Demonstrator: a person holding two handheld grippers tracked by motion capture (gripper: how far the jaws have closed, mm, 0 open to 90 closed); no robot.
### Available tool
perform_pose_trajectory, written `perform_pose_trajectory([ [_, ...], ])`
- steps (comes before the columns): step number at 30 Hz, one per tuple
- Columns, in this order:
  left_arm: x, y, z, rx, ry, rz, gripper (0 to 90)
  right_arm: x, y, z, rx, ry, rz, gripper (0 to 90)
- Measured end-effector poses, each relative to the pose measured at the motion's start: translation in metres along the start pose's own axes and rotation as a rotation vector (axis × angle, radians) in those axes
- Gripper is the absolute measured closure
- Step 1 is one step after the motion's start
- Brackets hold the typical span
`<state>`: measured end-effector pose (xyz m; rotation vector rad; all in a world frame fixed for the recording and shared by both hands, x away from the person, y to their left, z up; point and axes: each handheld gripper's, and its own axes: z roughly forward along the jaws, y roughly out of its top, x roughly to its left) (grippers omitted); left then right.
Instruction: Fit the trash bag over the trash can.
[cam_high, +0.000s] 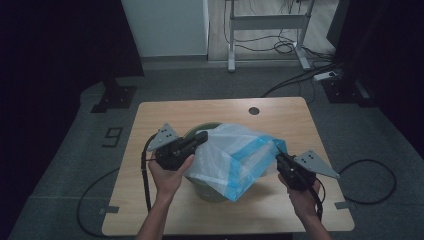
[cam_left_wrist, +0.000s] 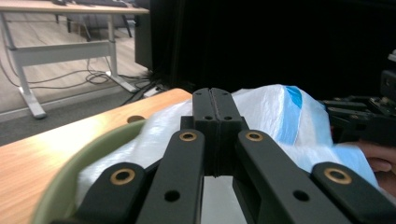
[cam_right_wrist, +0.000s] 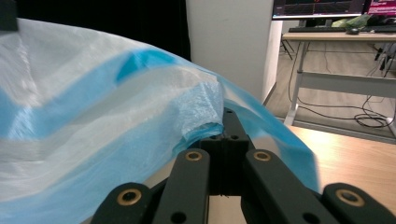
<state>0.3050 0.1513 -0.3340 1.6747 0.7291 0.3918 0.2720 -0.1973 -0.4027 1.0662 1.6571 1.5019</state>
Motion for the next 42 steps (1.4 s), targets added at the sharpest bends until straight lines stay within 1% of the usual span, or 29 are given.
perform_pose_trajectory([
  [2,0.006,0.001,-0.009,-0.022,0.015,-0.006,90.0,-0.004,0.001,-0.002,-0.004,-0.012,0.001,89.3],
  [3,0.006,0.001,-0.009,-0.022,0.015,-0.006,90.0,-0.004,0.001,-0.002,-0.004,-0.012,0.001,89.3],
  [4,0.009,0.002,-0.015,-0.038,0.026,-0.007,90.0,-0.007,0.003,-0.002,-0.005,-0.021,0.0,89.3],
  [5,0.009,0.002,-0.015,-0.038,0.026,-0.007,90.0,-0.008,0.004,-0.002,-0.005,-0.024,0.0,89.3],
  [6,0.012,0.001,-0.021,-0.047,0.035,-0.009,90.0,-0.009,0.004,-0.002,-0.005,-0.027,0.001,89.3],
  [8,0.015,0.0,-0.026,-0.055,0.044,-0.009,90.0,-0.009,0.004,-0.002,-0.003,-0.03,-0.002,89.3],
  [10,0.016,-0.001,-0.029,-0.059,0.049,-0.009,90.0,-0.009,0.004,-0.001,-0.002,-0.03,-0.004,89.3],
  [12,0.02,-0.004,-0.038,-0.077,0.067,-0.011,90.0,-0.008,0.004,-0.001,-0.002,-0.032,-0.005,89.3],
  [15,0.024,-0.009,-0.047,-0.087,0.076,-0.01,90.0,-0.007,0.006,0.0,-0.005,-0.034,-0.008,89.3],
  [17,0.024,-0.01,-0.05,-0.09,0.083,-0.007,90.0,-0.005,0.007,-0.001,-0.011,-0.029,-0.009,89.3],
  [19,0.027,-0.018,-0.06,-0.101,0.098,-0.007,90.0,0.0,0.006,-0.003,-0.015,-0.019,-0.021,89.2],
  [20,0.027,-0.018,-0.06,-0.101,0.098,-0.007,90.0,0.0,0.006,-0.003,-0.015,-0.019,-0.021,89.2],
  [21,0.029,-0.023,-0.065,-0.106,0.103,-0.012,90.0,0.006,0.001,-0.007,-0.011,-0.008,-0.037,89.2],
  [24,0.03,-0.031,-0.073,-0.111,0.114,-0.015,90.0,0.009,-0.009,-0.011,0.004,0.0,-0.041,89.2],
  [27,0.032,-0.038,-0.078,-0.105,0.117,-0.02,90.0,0.009,-0.02,-0.016,0.022,-0.001,-0.035,89.2],
  [28,0.032,-0.038,-0.078,-0.105,0.117,-0.02,90.0,0.008,-0.023,-0.017,0.026,-0.001,-0.032,89.2],
  [29,0.032,-0.043,-0.081,-0.108,0.119,-0.027,90.0,0.007,-0.027,-0.019,0.034,-0.002,-0.03,89.2],
  [31,0.034,-0.048,-0.083,-0.107,0.117,-0.035,90.0,0.006,-0.032,-0.021,0.042,-0.003,-0.024,89.2],
  [32,0.034,-0.048,-0.083,-0.107,0.117,-0.035,90.0,0.005,-0.034,-0.022,0.047,-0.003,-0.023,89.2],
  [33,0.034,-0.051,-0.083,-0.105,0.118,-0.04,90.0,0.005,-0.034,-0.022,0.047,-0.003,-0.023,89.2],
  [35,0.035,-0.056,-0.085,-0.102,0.117,-0.046,90.0,0.002,-0.041,-0.024,0.061,-0.003,-0.018,89.2],
  [36,0.037,-0.06,-0.087,-0.103,0.11,-0.059,90.0,0.001,-0.042,-0.024,0.064,-0.001,-0.018,89.2],
  [38,0.038,-0.065,-0.089,-0.106,0.099,-0.072,90.0,0.001,-0.045,-0.026,0.071,0.011,-0.018,89.1],
  [41,0.037,-0.071,-0.095,-0.107,0.093,-0.074,90.0,0.003,-0.05,-0.032,0.069,0.028,-0.022,89.1],
  [42,0.037,-0.071,-0.095,-0.107,0.093,-0.074,90.0,0.003,-0.051,-0.033,0.067,0.036,-0.025,89.0],
])
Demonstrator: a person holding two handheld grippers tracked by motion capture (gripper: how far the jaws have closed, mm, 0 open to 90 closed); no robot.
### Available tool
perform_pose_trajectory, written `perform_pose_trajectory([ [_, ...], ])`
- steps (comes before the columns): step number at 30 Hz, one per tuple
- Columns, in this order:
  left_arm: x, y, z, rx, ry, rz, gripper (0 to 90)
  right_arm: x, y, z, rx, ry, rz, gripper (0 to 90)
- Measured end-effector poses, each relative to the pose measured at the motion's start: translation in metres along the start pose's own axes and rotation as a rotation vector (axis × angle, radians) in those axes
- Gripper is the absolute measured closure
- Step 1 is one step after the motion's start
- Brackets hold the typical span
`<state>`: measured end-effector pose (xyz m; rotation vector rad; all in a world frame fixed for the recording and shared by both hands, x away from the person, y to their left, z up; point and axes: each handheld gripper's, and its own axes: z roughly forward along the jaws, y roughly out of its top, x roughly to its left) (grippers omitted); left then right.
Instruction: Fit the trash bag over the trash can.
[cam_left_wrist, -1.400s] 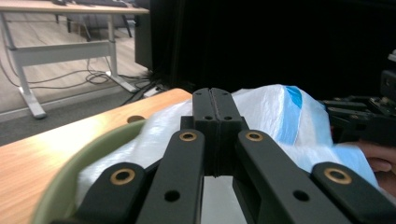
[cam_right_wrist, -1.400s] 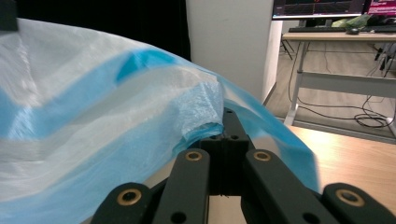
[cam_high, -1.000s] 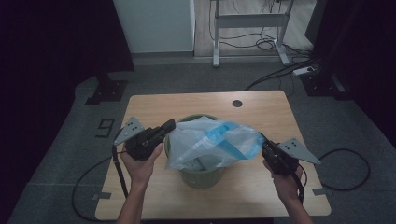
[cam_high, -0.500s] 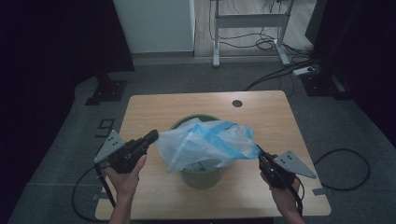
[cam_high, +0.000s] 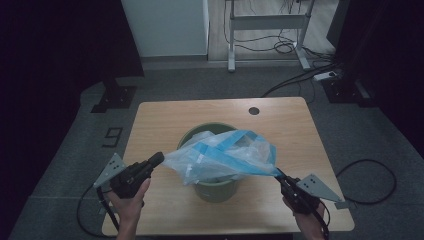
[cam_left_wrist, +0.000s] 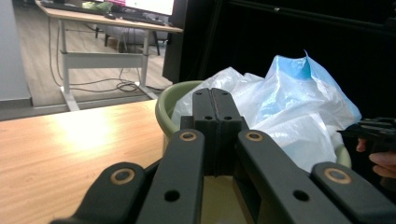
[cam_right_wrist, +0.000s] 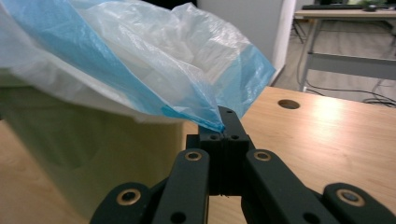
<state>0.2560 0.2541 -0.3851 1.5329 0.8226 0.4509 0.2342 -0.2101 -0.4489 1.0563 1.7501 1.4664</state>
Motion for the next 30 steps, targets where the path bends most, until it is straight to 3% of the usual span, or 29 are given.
perform_pose_trajectory([
  [5,0.0,-0.012,-0.011,-0.003,-0.026,-0.033,90.0,0.002,-0.008,-0.007,0.009,0.028,-0.004,89.0],
  [13,-0.002,-0.023,-0.012,0.03,-0.031,-0.037,90.0,0.006,-0.013,-0.011,0.026,0.065,-0.007,85.0],
  [14,-0.002,-0.024,-0.012,0.033,-0.033,-0.039,90.0,0.006,-0.013,-0.011,0.03,0.069,-0.007,82.4],
  [18,-0.002,-0.025,-0.011,0.028,-0.04,-0.045,90.0,0.008,-0.009,-0.014,0.012,0.046,-0.004,54.0],
  [20,-0.002,-0.023,-0.01,0.026,-0.042,-0.042,90.0,0.01,-0.003,-0.018,-0.011,0.033,-0.005,45.2],
  [23,-0.003,-0.022,-0.009,0.023,-0.047,-0.04,90.0,0.012,0.009,-0.025,-0.033,0.023,-0.007,38.5],
  [30,-0.003,-0.02,-0.007,0.023,-0.052,-0.044,90.0,0.021,0.038,-0.032,-0.066,0.046,-0.041,33.7],
])
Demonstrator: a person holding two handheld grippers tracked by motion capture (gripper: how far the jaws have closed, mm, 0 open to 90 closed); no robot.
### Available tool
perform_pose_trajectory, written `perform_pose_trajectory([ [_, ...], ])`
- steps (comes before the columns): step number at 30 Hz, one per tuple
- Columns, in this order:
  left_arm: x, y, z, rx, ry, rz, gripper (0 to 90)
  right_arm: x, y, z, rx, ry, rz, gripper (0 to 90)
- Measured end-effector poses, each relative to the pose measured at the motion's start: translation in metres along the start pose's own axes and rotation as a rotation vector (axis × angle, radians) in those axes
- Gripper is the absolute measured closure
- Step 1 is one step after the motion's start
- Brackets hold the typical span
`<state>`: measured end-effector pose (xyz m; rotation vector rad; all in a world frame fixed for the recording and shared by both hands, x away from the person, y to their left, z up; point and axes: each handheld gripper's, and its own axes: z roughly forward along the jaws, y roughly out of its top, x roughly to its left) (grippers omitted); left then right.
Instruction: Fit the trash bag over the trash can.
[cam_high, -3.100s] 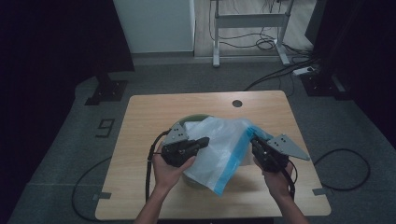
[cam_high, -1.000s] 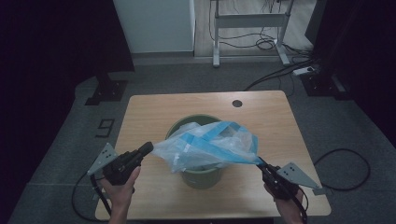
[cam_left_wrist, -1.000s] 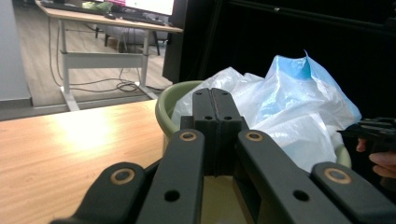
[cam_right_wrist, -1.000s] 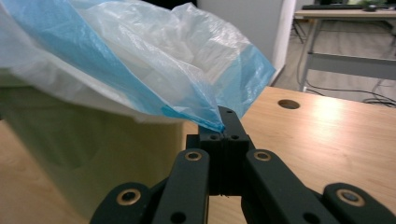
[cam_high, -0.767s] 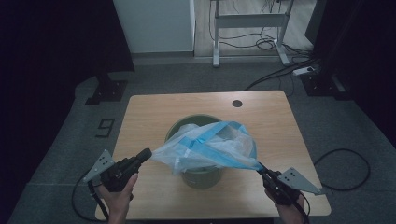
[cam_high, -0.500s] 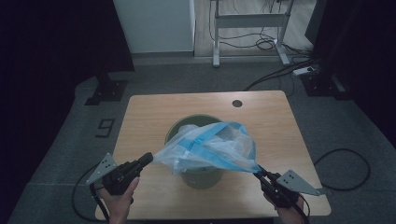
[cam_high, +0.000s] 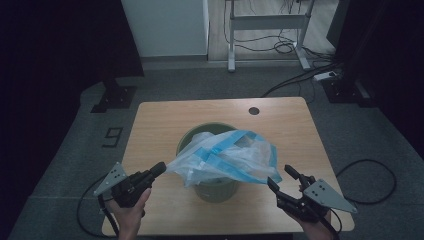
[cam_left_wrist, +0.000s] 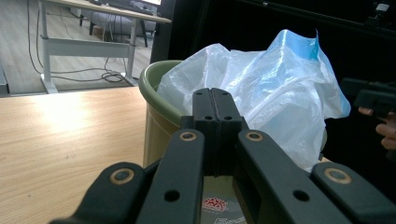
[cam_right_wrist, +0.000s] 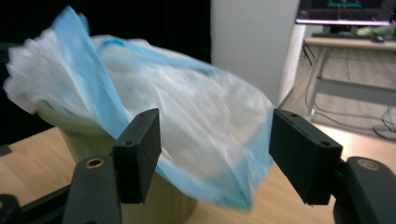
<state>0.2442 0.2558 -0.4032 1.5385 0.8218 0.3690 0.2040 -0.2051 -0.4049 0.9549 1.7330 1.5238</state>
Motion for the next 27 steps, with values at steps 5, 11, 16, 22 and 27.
perform_pose_trajectory([
  [5,0.001,0.001,0.001,-0.001,-0.001,-0.003,90.0,0.008,0.016,0.009,-0.002,0.086,-0.011,34.0],
  [11,0.0,0.003,0.001,-0.002,-0.004,-0.002,90.0,0.026,0.023,0.043,0.052,0.175,-0.014,38.0],
  [16,0.0,0.004,0.003,0.001,-0.007,-0.001,90.0,0.039,0.022,0.059,0.06,0.235,-0.016,52.4],
  [22,0.0,0.001,0.002,0.004,-0.001,-0.001,90.0,0.054,0.016,0.059,0.048,0.314,-0.045,78.2],
  [27,0.002,-0.004,-0.001,0.016,0.008,-0.009,90.0,0.071,-0.004,0.054,0.064,0.364,-0.067,87.4],
])
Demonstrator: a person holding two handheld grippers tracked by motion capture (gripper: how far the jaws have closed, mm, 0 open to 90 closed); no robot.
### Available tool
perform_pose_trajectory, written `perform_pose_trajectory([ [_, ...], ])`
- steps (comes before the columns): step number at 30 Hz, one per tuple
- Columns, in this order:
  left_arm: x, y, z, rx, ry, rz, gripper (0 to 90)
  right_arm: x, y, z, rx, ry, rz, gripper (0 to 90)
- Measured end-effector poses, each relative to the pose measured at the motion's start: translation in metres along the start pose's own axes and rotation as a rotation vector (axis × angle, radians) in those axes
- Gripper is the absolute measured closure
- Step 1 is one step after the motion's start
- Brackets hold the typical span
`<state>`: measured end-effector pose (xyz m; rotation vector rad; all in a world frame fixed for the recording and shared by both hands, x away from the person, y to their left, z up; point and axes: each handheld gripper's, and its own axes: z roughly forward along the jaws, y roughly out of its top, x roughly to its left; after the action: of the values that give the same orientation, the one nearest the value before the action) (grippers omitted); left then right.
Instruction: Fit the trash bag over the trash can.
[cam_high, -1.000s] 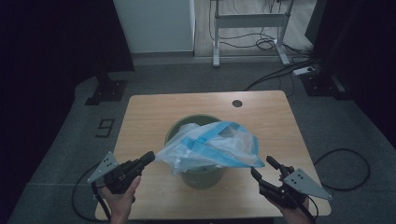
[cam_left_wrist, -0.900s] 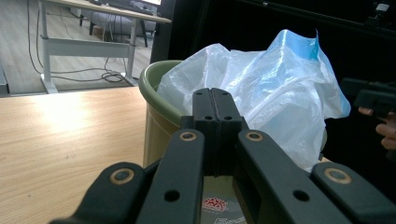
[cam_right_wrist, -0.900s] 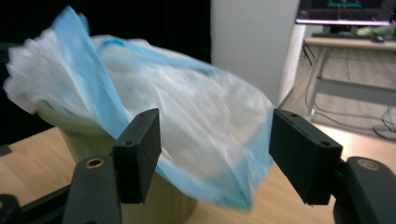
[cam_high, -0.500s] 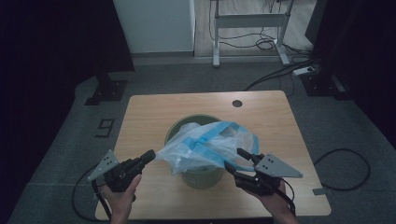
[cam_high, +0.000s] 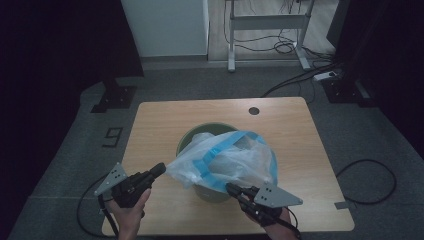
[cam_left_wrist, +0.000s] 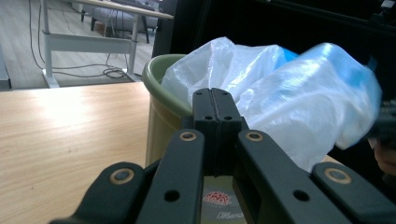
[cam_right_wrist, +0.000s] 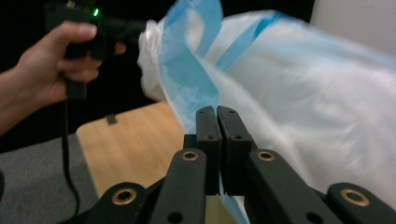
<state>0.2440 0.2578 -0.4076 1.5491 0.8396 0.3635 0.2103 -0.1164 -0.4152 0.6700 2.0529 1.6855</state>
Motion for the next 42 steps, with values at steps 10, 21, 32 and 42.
perform_pose_trajectory([
  [10,0.001,-0.011,0.002,0.04,0.007,-0.004,90.0,0.002,-0.03,0.004,0.039,0.032,0.045,89.1],
  [21,0.005,-0.022,0.013,0.097,0.013,-0.018,90.0,-0.009,-0.059,0.012,0.137,-0.027,0.084,89.0],
  [32,-0.005,-0.004,0.005,0.037,0.045,0.027,63.5,-0.016,-0.062,0.013,0.153,-0.048,0.099,88.9],
  [42,-0.014,0.022,0.026,0.093,-0.043,0.078,53.5,-0.015,-0.059,0.015,0.154,-0.045,0.099,88.6],
])
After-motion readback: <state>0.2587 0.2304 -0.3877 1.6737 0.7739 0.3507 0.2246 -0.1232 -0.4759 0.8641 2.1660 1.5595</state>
